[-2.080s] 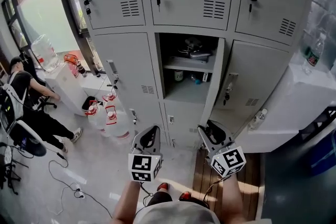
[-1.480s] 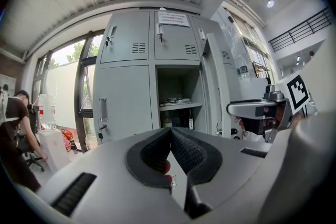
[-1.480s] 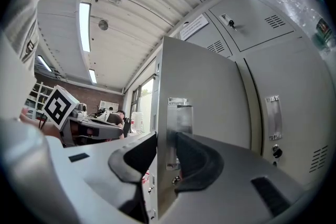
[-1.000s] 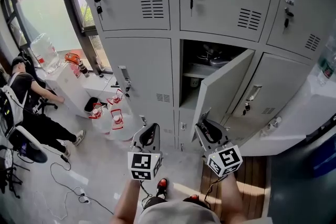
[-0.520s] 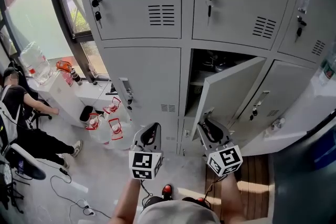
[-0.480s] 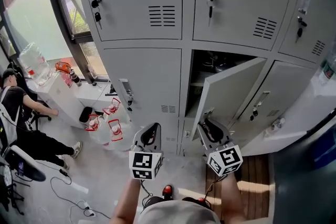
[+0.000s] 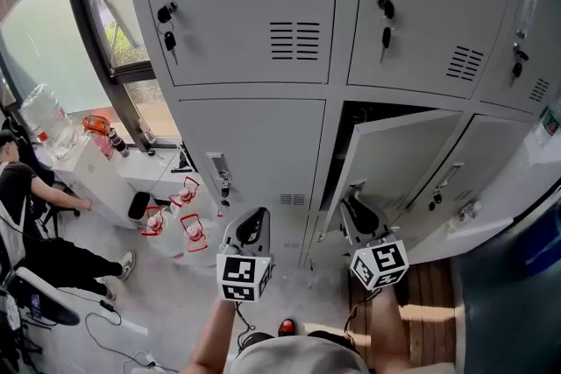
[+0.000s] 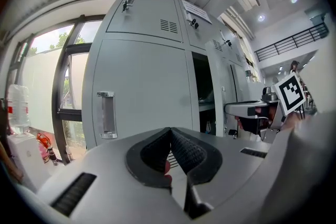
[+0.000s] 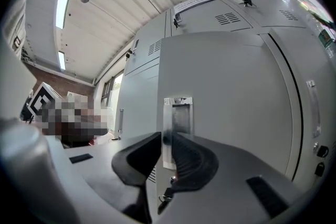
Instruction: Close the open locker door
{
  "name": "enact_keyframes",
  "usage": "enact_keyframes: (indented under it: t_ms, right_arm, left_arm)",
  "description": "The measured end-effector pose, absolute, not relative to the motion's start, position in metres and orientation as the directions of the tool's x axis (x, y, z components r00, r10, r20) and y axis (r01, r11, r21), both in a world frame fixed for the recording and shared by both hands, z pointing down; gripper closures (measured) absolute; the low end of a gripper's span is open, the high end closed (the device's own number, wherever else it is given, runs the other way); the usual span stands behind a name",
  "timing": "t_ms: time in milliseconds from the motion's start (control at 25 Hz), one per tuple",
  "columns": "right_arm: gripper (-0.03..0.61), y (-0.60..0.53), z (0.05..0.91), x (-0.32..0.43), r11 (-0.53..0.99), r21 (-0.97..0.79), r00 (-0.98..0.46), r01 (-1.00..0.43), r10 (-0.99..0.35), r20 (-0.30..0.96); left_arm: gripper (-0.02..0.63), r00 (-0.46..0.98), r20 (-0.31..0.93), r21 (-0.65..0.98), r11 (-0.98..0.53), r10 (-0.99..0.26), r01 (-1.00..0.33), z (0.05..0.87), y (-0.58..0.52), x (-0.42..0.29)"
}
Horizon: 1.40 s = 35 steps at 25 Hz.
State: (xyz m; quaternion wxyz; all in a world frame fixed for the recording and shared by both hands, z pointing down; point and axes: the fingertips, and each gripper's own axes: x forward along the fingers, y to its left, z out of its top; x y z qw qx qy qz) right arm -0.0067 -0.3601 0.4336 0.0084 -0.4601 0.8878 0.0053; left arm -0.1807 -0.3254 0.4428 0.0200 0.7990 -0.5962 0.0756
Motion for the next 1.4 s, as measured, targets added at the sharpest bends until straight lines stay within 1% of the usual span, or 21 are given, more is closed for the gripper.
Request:
enact_keyframes:
  t_ms: [800, 1400]
  right_arm:
    - [0.511, -0.418, 0.433, -0.022, 0.47, 0.008, -0.47, -0.883, -0.883, 0.001]
    - [0.523, -0.429, 0.433, -0.023, 0.443, 0.005, -0.443, -0.896, -0.896, 0.003]
  left_arm:
    - [0.592, 0.341, 0.131, -0.037, -0.349, -0.931, -0.937, 0.445, -0.38, -0.212]
    - [0.592, 0.357, 0.14, -0.032, -0.364, -0.924, -0.931, 0.452, -0.389, -0.217]
